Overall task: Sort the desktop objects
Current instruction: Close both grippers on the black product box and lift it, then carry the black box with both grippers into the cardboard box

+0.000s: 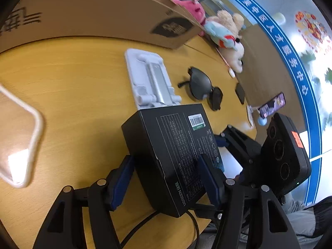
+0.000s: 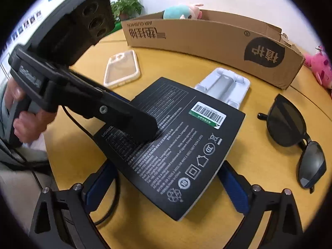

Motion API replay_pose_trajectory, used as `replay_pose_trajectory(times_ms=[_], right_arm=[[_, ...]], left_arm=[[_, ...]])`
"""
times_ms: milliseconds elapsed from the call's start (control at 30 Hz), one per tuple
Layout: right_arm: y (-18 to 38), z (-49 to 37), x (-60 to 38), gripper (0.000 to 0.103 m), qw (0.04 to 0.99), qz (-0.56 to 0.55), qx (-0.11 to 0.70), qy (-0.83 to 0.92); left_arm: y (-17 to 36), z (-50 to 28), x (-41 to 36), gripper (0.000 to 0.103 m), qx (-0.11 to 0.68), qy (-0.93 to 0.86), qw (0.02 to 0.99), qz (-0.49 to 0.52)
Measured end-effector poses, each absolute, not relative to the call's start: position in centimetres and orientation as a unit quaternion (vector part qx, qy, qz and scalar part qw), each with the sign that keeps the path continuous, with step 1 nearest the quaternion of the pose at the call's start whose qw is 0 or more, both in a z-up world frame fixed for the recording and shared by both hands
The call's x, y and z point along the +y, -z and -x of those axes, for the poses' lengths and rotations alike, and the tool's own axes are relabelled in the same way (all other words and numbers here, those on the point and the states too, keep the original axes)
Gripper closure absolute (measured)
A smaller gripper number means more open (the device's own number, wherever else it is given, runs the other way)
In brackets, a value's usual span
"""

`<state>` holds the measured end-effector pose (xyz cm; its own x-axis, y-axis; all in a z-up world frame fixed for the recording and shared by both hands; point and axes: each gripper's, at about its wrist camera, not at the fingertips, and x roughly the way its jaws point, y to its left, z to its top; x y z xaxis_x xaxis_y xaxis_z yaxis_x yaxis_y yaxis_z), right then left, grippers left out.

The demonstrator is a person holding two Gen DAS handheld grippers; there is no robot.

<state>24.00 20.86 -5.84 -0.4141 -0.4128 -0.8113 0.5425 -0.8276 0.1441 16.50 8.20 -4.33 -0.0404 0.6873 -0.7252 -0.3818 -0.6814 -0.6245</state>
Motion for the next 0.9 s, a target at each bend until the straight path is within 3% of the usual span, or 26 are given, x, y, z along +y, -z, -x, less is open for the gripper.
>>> replay_pose_trajectory(times_ms=[433, 700, 900], right_arm=[[-6.3, -18.2, 15.6, 0.007, 0.282, -0.309, 0.142, 0.897], [-16.1, -12.8, 12.0, 0.008, 0.274, -0.215, 0.191, 0.918], [-21.0, -7.1, 11.4, 0.008, 0.262, -0.184, 0.212, 0.923]], left_arm=[[-10.0, -12.5, 2.7, 0.046, -0.104, -0.834, 0.343, 0.42], [-20.9, -7.0, -0.2, 0.046, -0.06, -0.895, 0.325, 0.301], [-25.4, -0.8, -0.1, 0.047, -0.025, -0.909, 0.32, 0.265]])
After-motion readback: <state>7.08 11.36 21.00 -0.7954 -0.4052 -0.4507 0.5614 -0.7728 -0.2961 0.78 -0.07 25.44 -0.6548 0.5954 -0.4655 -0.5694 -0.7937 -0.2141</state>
